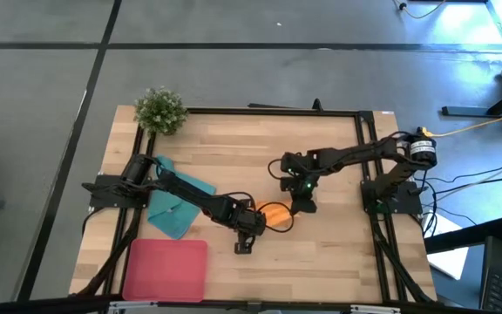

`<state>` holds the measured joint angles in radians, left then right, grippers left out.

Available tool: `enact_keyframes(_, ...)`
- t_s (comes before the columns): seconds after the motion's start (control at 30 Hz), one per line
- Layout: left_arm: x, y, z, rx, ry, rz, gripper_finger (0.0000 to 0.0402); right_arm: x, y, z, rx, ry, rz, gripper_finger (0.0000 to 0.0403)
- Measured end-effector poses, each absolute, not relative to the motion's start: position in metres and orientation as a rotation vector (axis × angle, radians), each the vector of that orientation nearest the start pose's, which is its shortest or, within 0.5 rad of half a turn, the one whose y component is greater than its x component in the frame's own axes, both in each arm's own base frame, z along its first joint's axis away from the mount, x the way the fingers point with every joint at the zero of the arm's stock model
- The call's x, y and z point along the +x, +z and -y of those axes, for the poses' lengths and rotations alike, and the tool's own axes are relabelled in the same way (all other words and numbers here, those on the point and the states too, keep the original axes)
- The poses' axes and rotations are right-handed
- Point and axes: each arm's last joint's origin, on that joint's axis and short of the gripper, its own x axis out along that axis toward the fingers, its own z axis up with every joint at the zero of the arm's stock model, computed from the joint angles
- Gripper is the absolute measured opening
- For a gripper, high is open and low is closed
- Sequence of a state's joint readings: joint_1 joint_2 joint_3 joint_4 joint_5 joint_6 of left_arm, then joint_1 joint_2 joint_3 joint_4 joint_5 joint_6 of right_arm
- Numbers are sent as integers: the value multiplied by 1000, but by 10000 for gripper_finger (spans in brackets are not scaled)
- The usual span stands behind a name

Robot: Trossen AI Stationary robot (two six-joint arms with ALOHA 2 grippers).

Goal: Roll microfiber towels into tight, uniform cylinder then place into a basket
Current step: Roll the yellow microfiber cloth

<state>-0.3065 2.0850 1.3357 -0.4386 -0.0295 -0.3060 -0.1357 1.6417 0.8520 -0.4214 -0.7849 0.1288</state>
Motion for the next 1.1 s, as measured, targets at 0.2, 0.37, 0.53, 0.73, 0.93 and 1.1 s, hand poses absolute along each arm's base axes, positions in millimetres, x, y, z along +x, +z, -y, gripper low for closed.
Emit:
enact_keyframes(0.2,388,121,124,-85,-92,-1191,0,288,142,27,683,471,-1149,6)
enact_keyframes(0.37,388,121,124,-98,-113,-1197,0,292,124,36,720,450,-1169,6)
enact_keyframes(0.53,388,121,124,-97,-112,-1197,0,293,120,46,753,489,-1133,7)
enact_keyframes(0.73,388,121,125,-98,-113,-1196,0,294,127,60,767,454,-1064,7)
enact_keyframes(0.93,389,121,125,-103,-120,-1193,0,298,125,70,822,402,-1023,7)
enact_keyframes(1.1,389,121,125,-104,-121,-1193,0,301,119,72,851,376,-1021,7)
